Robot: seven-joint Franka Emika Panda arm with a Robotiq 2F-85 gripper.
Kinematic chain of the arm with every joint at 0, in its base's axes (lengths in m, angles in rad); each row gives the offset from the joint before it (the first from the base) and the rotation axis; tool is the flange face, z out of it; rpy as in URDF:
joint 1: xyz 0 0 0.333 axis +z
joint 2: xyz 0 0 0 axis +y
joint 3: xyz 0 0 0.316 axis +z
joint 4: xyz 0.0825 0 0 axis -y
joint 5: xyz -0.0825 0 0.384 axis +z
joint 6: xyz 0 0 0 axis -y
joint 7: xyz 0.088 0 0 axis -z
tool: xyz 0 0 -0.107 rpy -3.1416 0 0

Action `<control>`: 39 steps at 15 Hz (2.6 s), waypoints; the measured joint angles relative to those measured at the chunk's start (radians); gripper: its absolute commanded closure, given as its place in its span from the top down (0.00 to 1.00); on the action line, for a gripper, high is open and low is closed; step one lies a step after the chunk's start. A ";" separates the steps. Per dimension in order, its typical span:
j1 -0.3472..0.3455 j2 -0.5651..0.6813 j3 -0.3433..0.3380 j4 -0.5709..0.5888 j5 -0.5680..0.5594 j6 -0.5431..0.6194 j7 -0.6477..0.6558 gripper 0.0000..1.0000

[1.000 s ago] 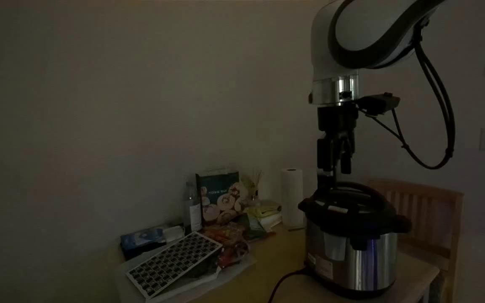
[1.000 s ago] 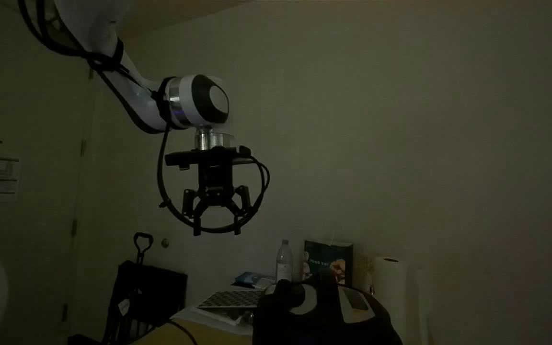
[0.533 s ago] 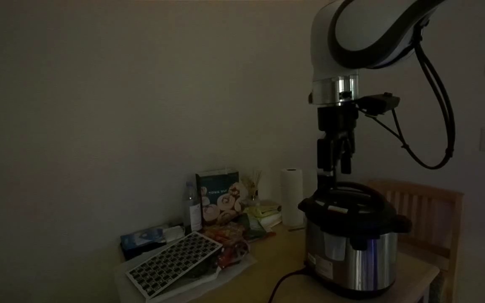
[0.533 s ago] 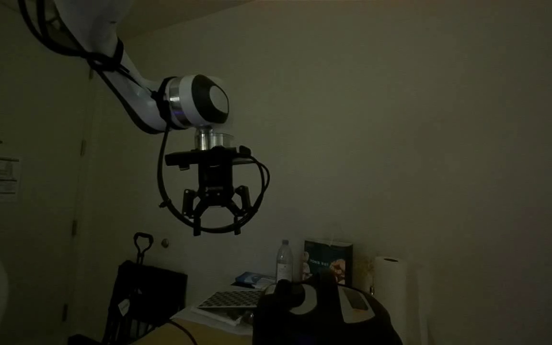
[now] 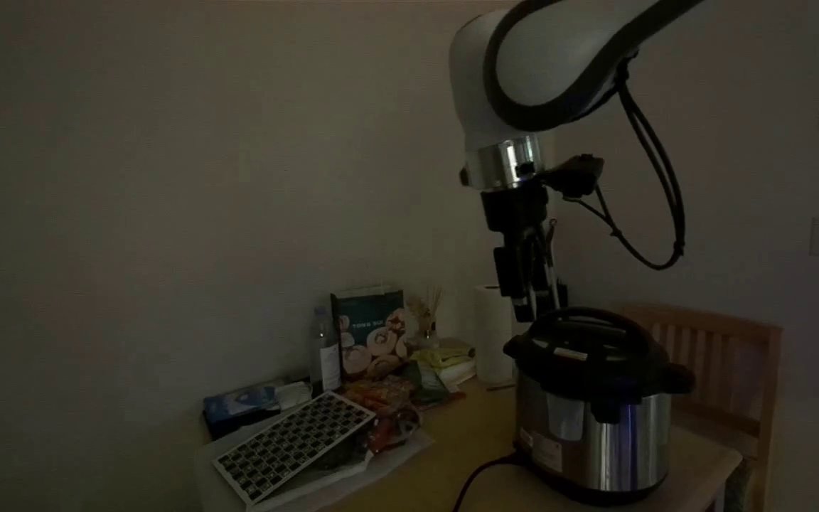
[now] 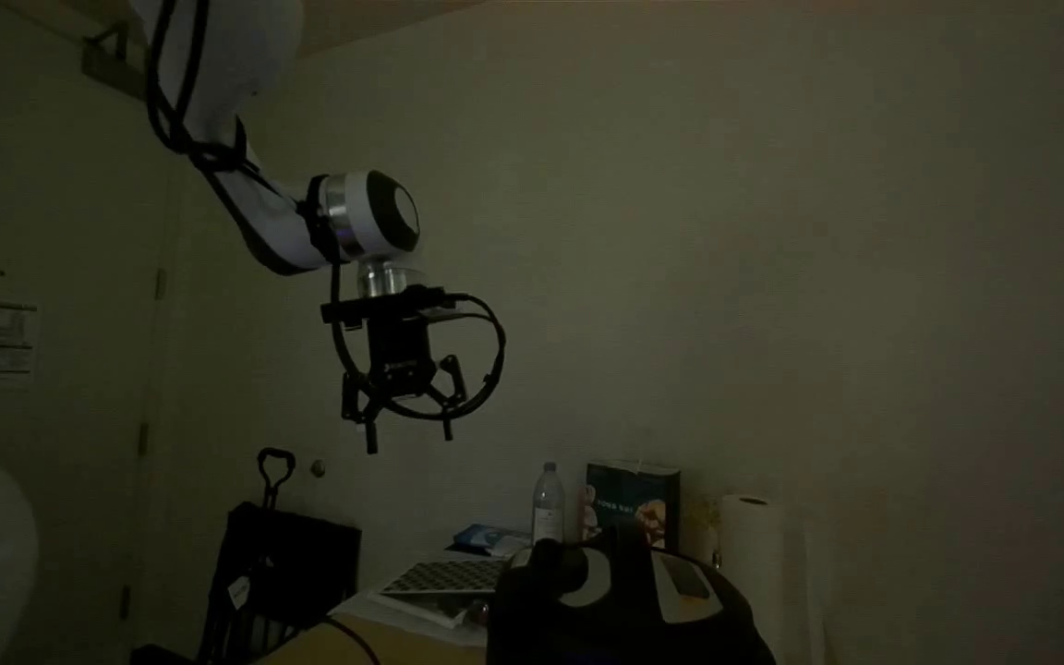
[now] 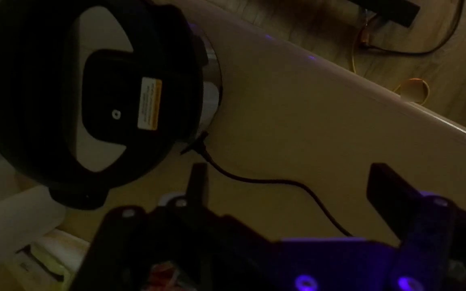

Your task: Put the cable on the cooker then remove it.

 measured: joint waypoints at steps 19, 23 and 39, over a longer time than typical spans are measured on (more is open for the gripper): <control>0.228 0.502 0.123 0.429 -0.158 -0.137 -0.081 1.00; 0.276 0.602 0.127 0.512 -0.189 -0.151 -0.145 1.00; 0.384 0.879 0.115 0.853 -0.323 -0.199 -0.339 1.00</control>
